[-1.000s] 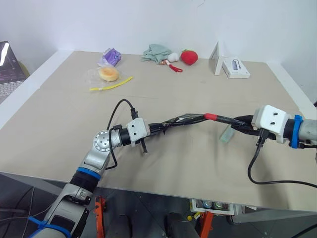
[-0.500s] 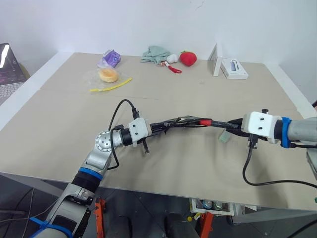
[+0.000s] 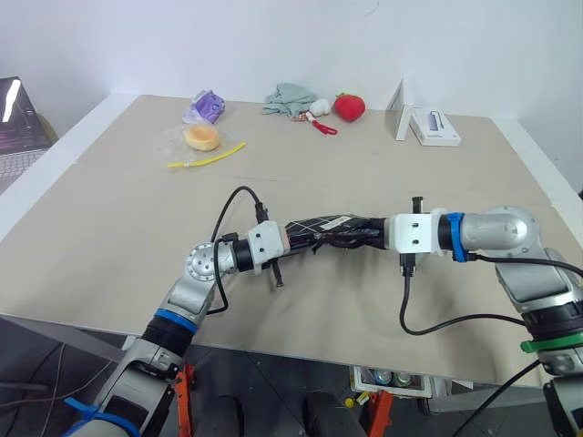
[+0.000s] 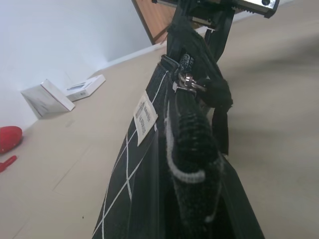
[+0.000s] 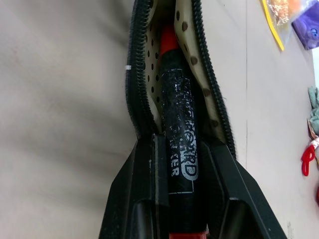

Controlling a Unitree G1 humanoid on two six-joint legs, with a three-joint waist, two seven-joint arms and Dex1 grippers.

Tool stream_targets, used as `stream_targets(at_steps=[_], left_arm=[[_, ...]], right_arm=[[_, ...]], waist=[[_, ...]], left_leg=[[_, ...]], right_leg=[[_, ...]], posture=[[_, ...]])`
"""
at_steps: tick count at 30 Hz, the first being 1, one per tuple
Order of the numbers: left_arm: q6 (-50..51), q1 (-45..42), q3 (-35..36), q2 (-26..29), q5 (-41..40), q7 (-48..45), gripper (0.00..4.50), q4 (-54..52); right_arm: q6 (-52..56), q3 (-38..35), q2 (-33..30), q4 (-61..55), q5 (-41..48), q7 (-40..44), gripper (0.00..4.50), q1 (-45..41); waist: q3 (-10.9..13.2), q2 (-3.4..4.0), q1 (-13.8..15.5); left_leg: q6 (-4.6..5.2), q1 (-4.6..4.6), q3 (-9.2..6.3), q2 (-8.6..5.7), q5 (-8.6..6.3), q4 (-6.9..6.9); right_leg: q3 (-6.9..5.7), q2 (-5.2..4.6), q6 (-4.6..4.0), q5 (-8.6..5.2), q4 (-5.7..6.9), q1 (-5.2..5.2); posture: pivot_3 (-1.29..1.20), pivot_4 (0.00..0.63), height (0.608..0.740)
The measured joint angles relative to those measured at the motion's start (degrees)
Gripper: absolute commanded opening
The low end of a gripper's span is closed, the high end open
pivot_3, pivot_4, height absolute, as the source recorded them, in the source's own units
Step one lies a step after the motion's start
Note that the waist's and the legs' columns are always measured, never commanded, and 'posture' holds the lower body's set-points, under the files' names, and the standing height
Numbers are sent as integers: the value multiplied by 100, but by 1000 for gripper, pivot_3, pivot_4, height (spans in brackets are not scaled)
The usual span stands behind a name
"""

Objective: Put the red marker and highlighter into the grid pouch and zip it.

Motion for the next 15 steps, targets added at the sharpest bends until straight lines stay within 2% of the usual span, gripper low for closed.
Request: stream_targets(at_steps=[10,15], left_arm=[[135,15,-8,4,-32,-60,0,-18],[183,27,-3,15,-75,-111,0,-41]], right_arm=[[-36,11,25,-140,-96,-40,561,18],[-40,1,-284,-454,-90,101,561,76]], waist=[[0,0,0],[0,0,0]], left_leg=[[0,2,-1,0,0,-2],[0,1,0,0,0,-2]], right_leg=[[-1,1,-2,1,0,0],[0,0,-1,-1,0,0]], posture=[[0,150,730],[0,150,730]])
